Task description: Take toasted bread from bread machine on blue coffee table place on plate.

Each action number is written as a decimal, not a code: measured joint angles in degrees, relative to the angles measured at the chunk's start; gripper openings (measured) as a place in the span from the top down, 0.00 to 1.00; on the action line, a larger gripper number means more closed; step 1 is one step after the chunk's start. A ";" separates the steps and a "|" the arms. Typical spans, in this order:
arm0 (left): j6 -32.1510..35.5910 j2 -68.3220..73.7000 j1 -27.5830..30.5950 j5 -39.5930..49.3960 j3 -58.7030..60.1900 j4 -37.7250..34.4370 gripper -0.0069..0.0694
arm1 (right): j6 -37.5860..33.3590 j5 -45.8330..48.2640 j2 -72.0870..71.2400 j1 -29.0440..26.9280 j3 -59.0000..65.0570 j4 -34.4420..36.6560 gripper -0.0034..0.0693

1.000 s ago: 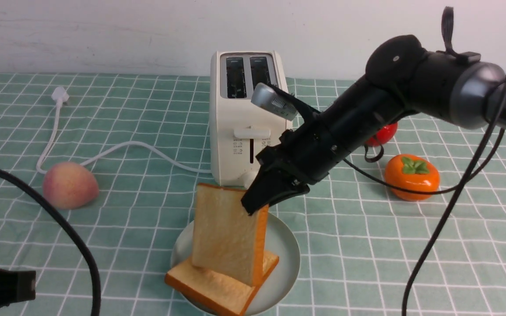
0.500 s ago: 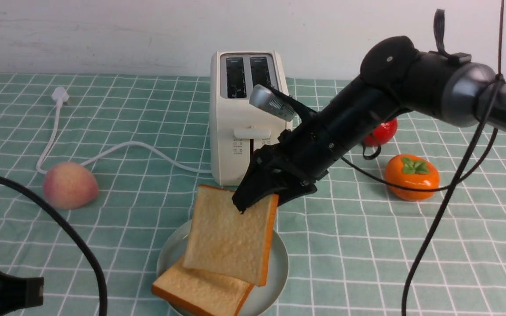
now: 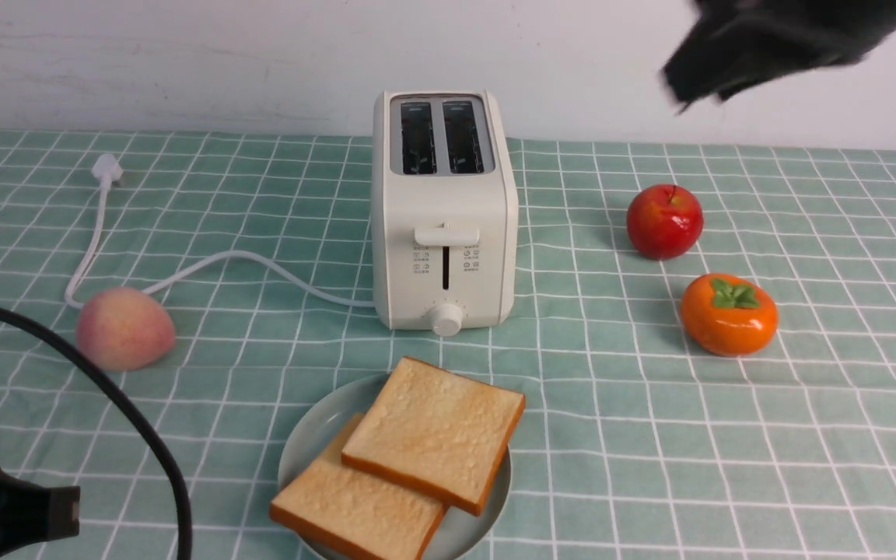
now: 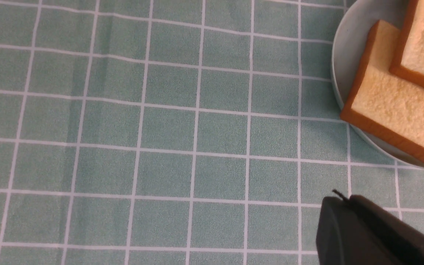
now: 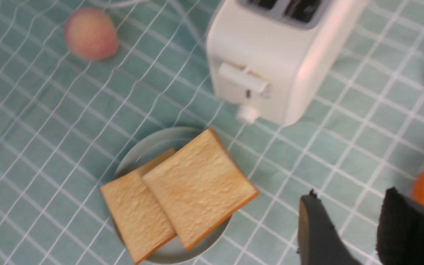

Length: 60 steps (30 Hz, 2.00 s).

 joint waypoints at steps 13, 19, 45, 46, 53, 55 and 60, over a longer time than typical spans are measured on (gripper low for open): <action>-0.07 0.00 0.00 -9.53 0.00 -2.50 0.93 | 15.45 -36.94 -62.44 0.00 54.89 -14.98 0.97; -0.07 0.00 0.00 -14.85 0.02 -4.34 0.93 | 24.98 -58.01 -83.14 0.00 79.45 -23.40 0.95; -0.07 -28.18 0.00 -19.06 15.45 -7.36 0.92 | 28.91 -59.02 -86.39 -0.36 82.94 -29.31 0.91; -0.07 -28.18 0.00 -19.06 15.45 -7.36 0.92 | 28.91 -59.02 -86.39 -0.36 82.94 -29.31 0.91; 1.20 -28.49 0.00 -20.05 16.31 -4.04 0.92 | 28.91 -59.02 -86.39 -0.36 82.94 -29.31 0.91; 1.84 -30.49 0.84 -22.24 19.50 -2.63 0.92 | 28.91 -59.02 -86.39 -0.36 82.94 -29.31 0.91; 2.16 -38.58 7.65 -25.04 28.53 -1.44 0.91 | 28.91 -59.02 -86.39 -0.41 82.94 -29.31 0.90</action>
